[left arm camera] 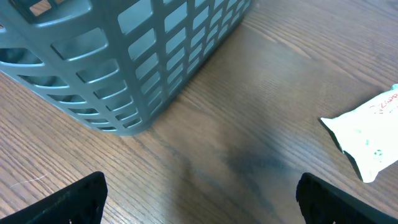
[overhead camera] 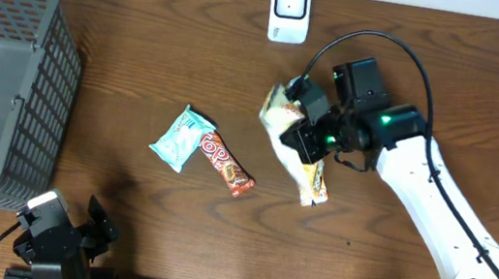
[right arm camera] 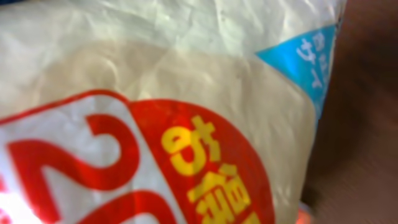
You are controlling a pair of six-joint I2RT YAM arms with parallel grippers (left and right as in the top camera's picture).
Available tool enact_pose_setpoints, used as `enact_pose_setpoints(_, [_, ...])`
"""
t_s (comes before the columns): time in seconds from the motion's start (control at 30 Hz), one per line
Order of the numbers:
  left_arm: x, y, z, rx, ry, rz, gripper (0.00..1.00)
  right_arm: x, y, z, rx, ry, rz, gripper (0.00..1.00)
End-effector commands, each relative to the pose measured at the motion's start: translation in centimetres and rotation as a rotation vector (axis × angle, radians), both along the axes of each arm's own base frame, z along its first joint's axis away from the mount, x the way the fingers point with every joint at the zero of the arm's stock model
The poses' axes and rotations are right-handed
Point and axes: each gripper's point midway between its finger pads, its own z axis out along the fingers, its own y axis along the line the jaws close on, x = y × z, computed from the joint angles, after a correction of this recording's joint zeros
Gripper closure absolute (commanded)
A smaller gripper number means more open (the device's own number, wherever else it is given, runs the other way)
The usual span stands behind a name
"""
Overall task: Scan the item barcode
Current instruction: 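Lift the yellow snack bag and swing it toward the scanner, then hold the yellow snack bag up in front of the scanner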
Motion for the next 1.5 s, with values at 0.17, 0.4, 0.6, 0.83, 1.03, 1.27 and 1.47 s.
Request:
enact_pose_setpoints(0.17, [-0.1, 0.2, 0.4, 0.000, -0.015, 0.014, 0.03, 7.2, -5.6, 0.6, -0.282, -0.237, -0.392, 0.99])
enact_pose_setpoints(0.4, [-0.1, 0.2, 0.4, 0.000, -0.015, 0.014, 0.03, 12.8, -4.5, -0.1, -0.303, -0.325, -0.448, 0.99])
enact_pose_setpoints(0.6, [-0.1, 0.2, 0.4, 0.000, -0.015, 0.014, 0.03, 19.9, -4.1, 0.2, -0.440, -0.427, -0.499, 0.99])
enact_pose_setpoints(0.83, [-0.1, 0.2, 0.4, 0.000, -0.015, 0.014, 0.02, 28.6, -4.1, -0.6, -0.608, -0.599, -0.553, 0.99])
enact_pose_setpoints(1.03, [-0.1, 0.2, 0.4, 0.000, -0.014, 0.014, 0.03, 31.9, -4.7, -3.0, -0.737, -0.681, -0.572, 0.99])
enact_pose_setpoints(1.27, [-0.1, 0.2, 0.4, 0.000, -0.015, 0.014, 0.03, 32.4, -3.5, -4.5, -0.770, -0.706, -0.531, 0.99])
enact_pose_setpoints(1.47, [-0.1, 0.2, 0.4, 0.000, -0.015, 0.014, 0.03, 31.6, -4.3, -3.8, -0.769, -0.669, -0.597, 0.99])
